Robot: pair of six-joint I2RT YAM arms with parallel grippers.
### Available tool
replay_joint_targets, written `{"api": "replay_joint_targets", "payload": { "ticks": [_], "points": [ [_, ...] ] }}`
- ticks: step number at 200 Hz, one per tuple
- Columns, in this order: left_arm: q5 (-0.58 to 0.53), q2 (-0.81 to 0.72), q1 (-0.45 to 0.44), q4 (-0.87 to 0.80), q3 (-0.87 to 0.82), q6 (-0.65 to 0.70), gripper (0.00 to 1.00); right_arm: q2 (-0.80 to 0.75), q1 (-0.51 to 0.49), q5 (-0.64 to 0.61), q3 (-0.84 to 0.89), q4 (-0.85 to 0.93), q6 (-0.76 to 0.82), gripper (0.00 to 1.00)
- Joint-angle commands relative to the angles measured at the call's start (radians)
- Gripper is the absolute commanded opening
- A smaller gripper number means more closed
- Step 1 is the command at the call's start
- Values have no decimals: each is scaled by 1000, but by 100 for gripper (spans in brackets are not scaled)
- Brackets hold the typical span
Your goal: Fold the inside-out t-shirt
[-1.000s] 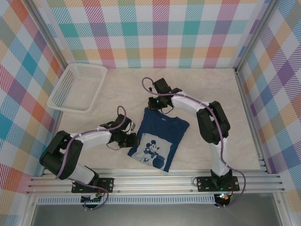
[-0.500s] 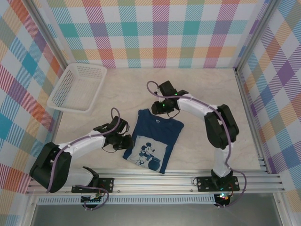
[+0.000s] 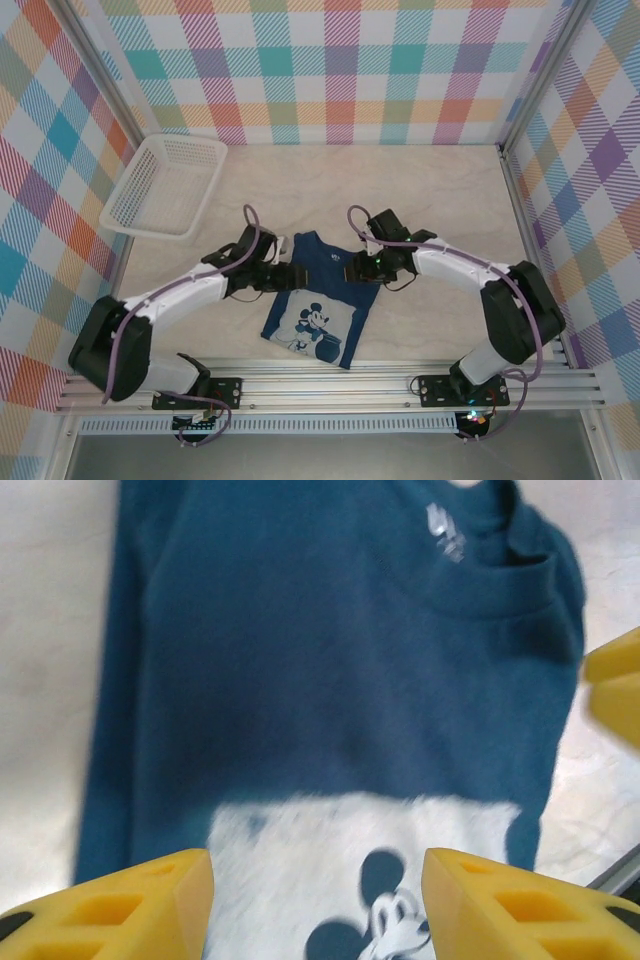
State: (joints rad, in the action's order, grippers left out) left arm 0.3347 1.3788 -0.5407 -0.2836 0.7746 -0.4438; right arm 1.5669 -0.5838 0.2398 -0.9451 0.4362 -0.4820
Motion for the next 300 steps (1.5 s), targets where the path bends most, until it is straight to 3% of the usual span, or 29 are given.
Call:
{"api": "replay_joint_targets", "payload": {
  "ticks": [1, 33, 64, 90, 104, 134, 162, 190, 241, 300],
  "points": [
    [80, 77, 1, 62, 26, 32, 58, 61, 12, 31, -10, -60, -55, 46],
    [157, 170, -18, 24, 19, 72, 58, 185, 70, 0, -108, 8, 33, 45],
    [219, 220, -100, 59, 30, 52, 59, 281, 114, -28, -238, 79, 164, 44],
    [211, 232, -136, 94, 86, 21, 59, 319, 116, -14, -343, 118, 258, 44],
    [139, 217, -134, 62, 128, 25, 60, 301, 117, -12, -372, 145, 289, 44],
    [-24, 150, -52, -35, 170, 48, 61, 183, 143, -40, -333, 170, 327, 49],
    [-41, 144, 92, -13, 152, 17, 69, 169, 235, -10, -321, 168, 321, 56],
    [-29, 254, 153, -2, 205, 12, 76, 266, 268, 21, -380, 175, 319, 64],
    [17, 379, 159, 33, 282, 44, 80, 379, 268, 41, -428, 170, 316, 72],
    [122, 445, 134, 100, 270, 55, 74, 414, 239, 161, -358, 107, 281, 68]
  ]
}}
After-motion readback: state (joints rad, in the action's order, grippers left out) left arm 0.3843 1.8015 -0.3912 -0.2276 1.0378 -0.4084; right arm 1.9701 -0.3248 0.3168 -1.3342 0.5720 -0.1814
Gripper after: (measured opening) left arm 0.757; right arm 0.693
